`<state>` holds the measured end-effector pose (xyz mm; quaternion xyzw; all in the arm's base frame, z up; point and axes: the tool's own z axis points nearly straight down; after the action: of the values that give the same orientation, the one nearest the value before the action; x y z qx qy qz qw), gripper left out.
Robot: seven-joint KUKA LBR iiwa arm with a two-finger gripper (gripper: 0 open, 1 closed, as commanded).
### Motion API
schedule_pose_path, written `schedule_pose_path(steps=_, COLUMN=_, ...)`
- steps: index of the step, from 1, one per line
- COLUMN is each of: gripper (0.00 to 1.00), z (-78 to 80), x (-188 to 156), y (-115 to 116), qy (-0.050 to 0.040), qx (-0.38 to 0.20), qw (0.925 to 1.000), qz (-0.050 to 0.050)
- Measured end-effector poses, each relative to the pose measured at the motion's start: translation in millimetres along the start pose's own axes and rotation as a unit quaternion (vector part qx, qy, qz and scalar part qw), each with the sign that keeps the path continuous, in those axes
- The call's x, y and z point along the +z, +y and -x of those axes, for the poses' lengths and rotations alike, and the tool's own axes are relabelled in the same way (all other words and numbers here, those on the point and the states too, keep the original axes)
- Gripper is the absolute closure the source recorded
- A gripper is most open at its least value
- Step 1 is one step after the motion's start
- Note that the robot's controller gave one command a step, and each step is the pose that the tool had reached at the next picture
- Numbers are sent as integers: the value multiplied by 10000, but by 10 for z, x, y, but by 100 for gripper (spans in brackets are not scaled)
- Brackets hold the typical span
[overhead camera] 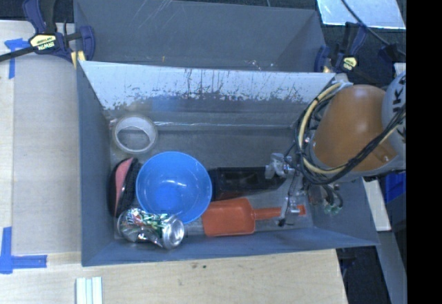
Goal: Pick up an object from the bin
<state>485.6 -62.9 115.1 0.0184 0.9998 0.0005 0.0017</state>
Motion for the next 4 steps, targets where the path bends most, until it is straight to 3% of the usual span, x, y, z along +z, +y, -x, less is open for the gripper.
schedule_pose_path(steps=1, gripper=0, z=302, x=-94, y=576, qy=-14, qx=-1052, qw=9944, qz=15)
schedule_pose_path(steps=2, gripper=0, z=267, x=2, y=486, qy=-35, qx=-917, qw=9958, qz=8)
schedule_pose_path(steps=3, gripper=0, z=386, x=186, y=545, qy=1, qx=-851, qw=9964, qz=-10)
schedule_pose_path(steps=4, gripper=0, z=366, x=-801, y=10, qy=-30, qx=-2950, qw=9555, qz=-19)
